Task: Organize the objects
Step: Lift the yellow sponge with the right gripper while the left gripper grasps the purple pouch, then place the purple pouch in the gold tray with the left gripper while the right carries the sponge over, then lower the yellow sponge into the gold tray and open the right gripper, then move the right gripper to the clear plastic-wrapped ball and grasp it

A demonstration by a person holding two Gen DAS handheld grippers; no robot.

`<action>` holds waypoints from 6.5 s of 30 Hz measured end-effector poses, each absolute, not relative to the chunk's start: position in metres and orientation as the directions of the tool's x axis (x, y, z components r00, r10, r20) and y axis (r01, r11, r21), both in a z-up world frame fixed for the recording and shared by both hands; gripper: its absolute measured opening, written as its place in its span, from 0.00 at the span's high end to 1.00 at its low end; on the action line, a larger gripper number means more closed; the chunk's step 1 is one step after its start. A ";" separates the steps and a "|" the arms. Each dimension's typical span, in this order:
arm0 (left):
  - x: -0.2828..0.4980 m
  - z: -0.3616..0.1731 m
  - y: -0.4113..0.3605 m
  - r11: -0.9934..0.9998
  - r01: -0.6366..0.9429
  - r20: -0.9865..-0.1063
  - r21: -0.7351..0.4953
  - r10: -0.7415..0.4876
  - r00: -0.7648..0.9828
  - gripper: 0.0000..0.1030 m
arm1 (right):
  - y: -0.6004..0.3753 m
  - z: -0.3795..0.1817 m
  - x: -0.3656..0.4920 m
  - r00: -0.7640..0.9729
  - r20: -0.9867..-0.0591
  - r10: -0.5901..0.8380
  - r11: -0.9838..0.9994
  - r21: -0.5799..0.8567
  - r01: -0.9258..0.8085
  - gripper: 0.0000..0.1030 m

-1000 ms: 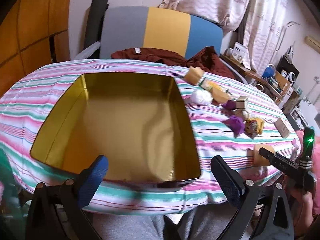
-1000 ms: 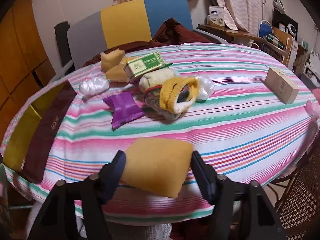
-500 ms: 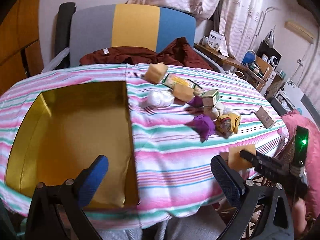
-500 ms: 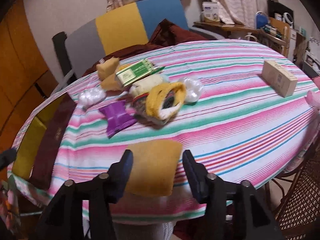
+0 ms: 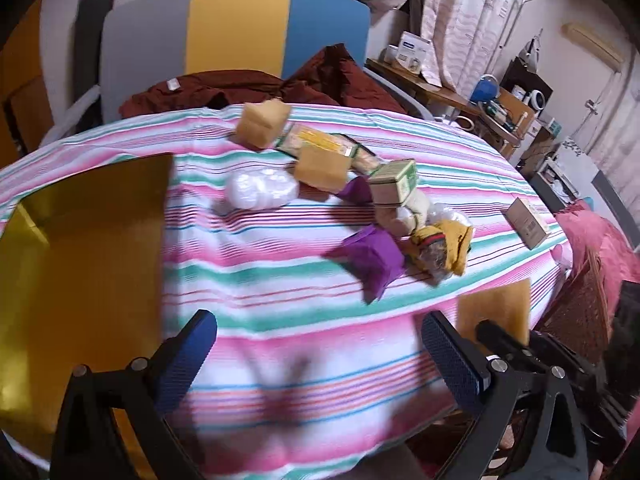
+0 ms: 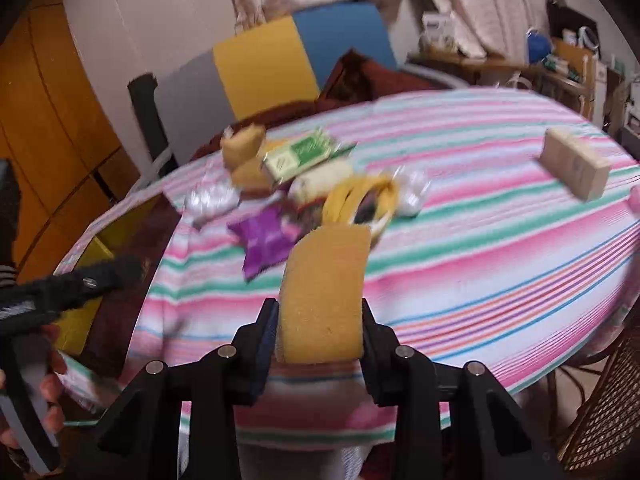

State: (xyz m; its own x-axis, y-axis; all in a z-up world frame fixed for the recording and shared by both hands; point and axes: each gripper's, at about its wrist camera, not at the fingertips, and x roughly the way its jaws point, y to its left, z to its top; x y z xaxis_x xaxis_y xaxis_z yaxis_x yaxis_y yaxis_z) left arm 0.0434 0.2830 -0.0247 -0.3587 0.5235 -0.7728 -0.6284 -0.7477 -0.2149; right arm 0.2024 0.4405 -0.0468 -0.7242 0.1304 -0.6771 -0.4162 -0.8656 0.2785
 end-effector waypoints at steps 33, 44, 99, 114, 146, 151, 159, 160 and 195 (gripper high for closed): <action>0.001 -0.079 0.357 -0.755 -0.621 -0.799 -0.211 0.499 -0.335 0.60 | 0.462 -0.067 0.207 -0.658 -0.731 0.181 -0.825 0.252 -0.506 0.64; 0.011 -0.062 0.306 -0.741 -0.596 -0.752 -0.308 0.574 -0.325 0.60 | 0.459 -0.074 0.205 -0.660 -0.736 0.154 -0.815 0.283 -0.506 0.65; -0.028 -0.065 0.015 -0.969 -0.175 -0.785 -0.172 0.242 -0.570 0.36 | 0.307 0.015 0.137 -0.822 -0.570 -0.024 -0.965 0.229 -0.130 0.66; -0.016 -0.034 -0.020 -0.957 -0.015 -0.690 -0.289 0.219 -0.690 0.07 | 0.244 -0.005 0.091 -0.751 -0.637 -0.174 -0.973 0.229 0.031 0.66; -0.018 -0.025 -0.045 -0.939 0.060 -0.663 -0.338 0.193 -0.723 0.07 | 0.172 -0.035 0.026 -0.631 -0.718 -0.294 -0.950 0.293 0.110 0.35; -0.018 -0.028 -0.040 -0.942 0.050 -0.672 -0.332 0.199 -0.713 0.07 | 0.185 -0.027 0.032 -0.661 -0.693 -0.288 -0.946 0.315 0.081 0.35; -0.018 -0.030 -0.040 -0.943 0.054 -0.676 -0.329 0.196 -0.710 0.06 | 0.213 -0.012 0.048 -0.707 -0.662 -0.248 -0.945 0.327 0.025 0.35; -0.018 -0.030 -0.042 -0.942 0.060 -0.676 -0.330 0.192 -0.712 0.06 | 0.218 -0.011 0.050 -0.713 -0.660 -0.239 -0.946 0.324 0.017 0.35; 0.057 -0.018 0.110 -0.793 -0.496 -0.603 -0.354 0.599 -0.527 0.00 | 0.445 -0.039 0.148 -0.633 -0.733 0.250 -0.867 0.122 -0.483 0.35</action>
State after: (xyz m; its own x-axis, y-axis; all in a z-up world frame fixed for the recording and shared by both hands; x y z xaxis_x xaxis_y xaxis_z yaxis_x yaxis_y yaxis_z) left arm 0.0565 0.1095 -0.0179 -0.5266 0.5989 -0.6034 -0.4964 -0.7928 -0.3536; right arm 0.1477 0.4455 -0.0392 -0.6333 0.2498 -0.7325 -0.4834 -0.8668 0.1224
